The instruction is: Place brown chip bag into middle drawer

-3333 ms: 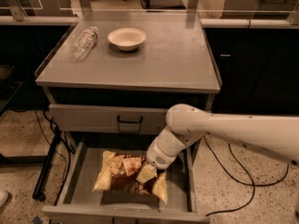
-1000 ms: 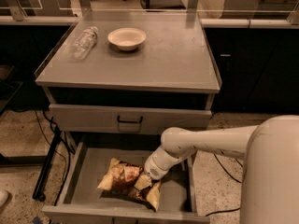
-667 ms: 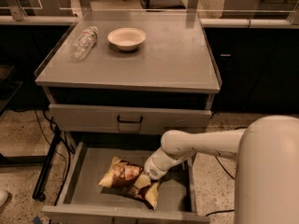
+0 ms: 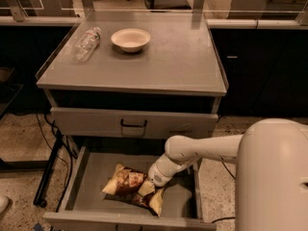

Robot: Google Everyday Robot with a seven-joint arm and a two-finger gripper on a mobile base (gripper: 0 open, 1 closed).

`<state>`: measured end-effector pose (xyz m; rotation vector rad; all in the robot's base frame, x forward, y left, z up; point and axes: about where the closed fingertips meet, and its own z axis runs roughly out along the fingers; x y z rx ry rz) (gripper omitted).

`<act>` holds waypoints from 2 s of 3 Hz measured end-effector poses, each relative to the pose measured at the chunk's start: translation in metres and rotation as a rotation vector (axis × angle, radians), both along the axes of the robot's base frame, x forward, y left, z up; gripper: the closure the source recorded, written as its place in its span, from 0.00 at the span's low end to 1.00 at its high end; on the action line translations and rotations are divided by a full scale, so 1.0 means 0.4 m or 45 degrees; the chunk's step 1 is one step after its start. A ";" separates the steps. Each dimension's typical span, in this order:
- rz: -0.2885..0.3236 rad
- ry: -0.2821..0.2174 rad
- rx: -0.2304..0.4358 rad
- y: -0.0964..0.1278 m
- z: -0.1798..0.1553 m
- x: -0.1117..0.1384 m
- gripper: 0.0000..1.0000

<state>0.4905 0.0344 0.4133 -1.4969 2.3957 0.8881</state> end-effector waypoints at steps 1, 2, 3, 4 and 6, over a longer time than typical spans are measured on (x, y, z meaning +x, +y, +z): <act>-0.005 0.017 0.001 0.000 -0.014 -0.005 1.00; -0.003 0.031 0.004 -0.001 -0.024 -0.004 1.00; -0.003 0.031 0.004 -0.001 -0.024 -0.004 0.80; -0.003 0.032 0.004 -0.001 -0.024 -0.004 0.51; -0.002 0.032 0.004 -0.001 -0.024 -0.004 0.03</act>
Offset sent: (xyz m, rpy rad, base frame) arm 0.0019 -0.0036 -0.0118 0.0050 0.0320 -0.0055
